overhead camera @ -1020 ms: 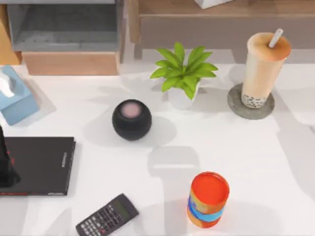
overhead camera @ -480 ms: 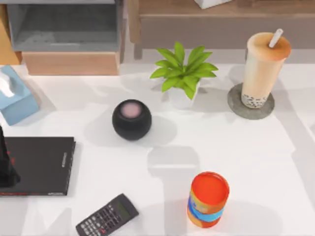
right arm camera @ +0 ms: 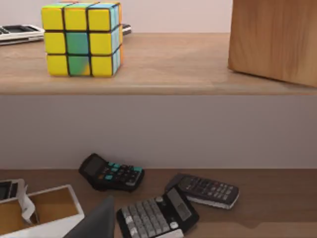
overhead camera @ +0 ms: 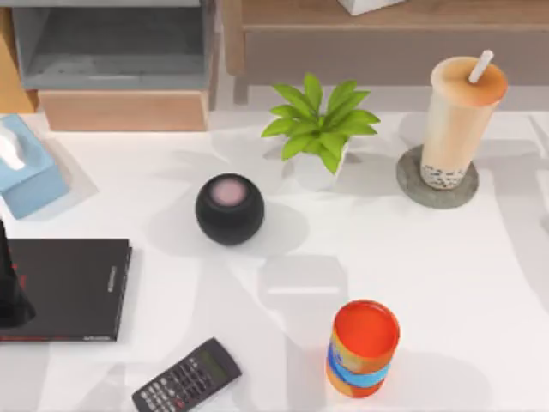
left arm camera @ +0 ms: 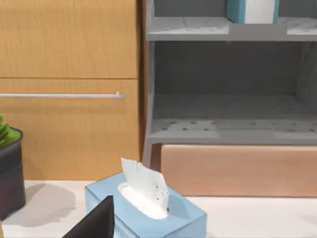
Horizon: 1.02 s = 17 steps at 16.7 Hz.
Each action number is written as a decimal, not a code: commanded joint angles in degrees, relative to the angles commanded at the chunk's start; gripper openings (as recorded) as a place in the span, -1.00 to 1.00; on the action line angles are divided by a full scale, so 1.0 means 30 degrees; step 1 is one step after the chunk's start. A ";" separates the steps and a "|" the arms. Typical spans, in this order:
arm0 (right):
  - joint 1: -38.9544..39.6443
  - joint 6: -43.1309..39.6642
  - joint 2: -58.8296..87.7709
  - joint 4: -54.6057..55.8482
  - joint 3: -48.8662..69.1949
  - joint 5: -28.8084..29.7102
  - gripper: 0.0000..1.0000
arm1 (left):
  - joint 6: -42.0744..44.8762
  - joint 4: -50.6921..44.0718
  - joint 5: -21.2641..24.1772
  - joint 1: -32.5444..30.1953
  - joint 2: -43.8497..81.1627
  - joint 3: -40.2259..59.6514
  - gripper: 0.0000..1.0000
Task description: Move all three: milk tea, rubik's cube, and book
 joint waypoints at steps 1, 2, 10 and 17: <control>-0.0241 -0.0017 -0.1714 -0.0065 -0.1633 -0.0298 1.00 | 0.0000 0.0000 0.0000 0.0000 0.0000 0.0000 1.00; -0.0483 -0.0034 -0.3559 -0.0129 -0.3375 -0.0597 1.00 | 0.0000 0.0000 0.0000 0.0000 0.0000 0.0000 1.00; -0.2186 -0.0152 -1.6407 -0.0582 -1.5750 -0.2685 1.00 | 0.0000 0.0000 0.0000 0.0000 0.0000 0.0000 1.00; -0.2571 -0.0181 -1.8640 -0.0680 -1.7902 -0.3150 1.00 | 0.0000 0.0000 0.0000 0.0000 0.0000 0.0000 1.00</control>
